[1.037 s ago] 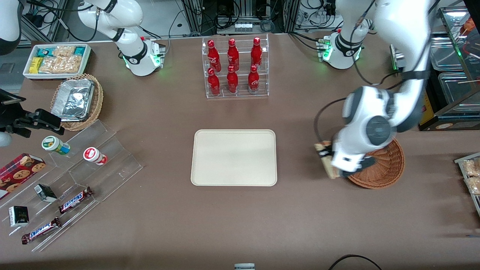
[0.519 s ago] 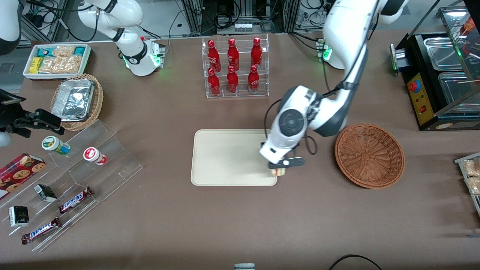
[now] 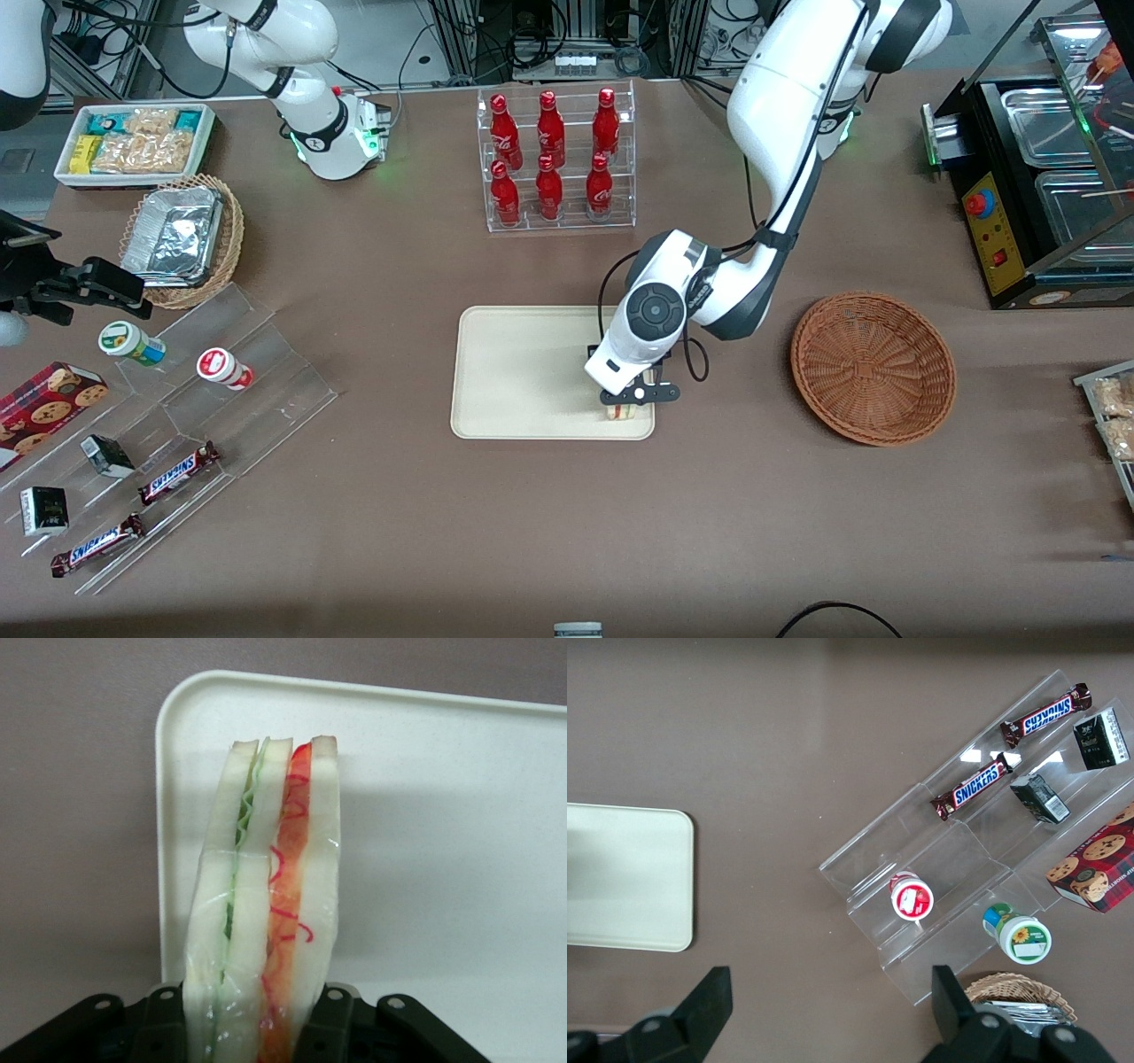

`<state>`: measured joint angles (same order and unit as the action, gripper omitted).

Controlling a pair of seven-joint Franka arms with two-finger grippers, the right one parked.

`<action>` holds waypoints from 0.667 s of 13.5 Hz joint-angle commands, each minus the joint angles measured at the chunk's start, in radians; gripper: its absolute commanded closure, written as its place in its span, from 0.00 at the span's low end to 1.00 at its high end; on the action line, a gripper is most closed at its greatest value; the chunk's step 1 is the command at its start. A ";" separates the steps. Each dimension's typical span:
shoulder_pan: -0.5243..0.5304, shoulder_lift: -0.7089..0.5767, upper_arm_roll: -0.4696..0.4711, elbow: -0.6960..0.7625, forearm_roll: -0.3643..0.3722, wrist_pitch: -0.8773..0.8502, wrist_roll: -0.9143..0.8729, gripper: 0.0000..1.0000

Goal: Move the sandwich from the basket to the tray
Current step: 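Lower the sandwich onto the tray and open the left gripper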

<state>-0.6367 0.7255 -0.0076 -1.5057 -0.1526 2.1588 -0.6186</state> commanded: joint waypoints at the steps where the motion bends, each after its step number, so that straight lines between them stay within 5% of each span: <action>1: -0.014 0.032 0.000 0.041 -0.012 0.026 -0.024 0.58; 9: -0.047 0.052 0.000 0.041 -0.005 0.026 -0.069 0.57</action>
<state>-0.6683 0.7554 -0.0180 -1.4947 -0.1529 2.1863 -0.6587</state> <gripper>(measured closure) 0.568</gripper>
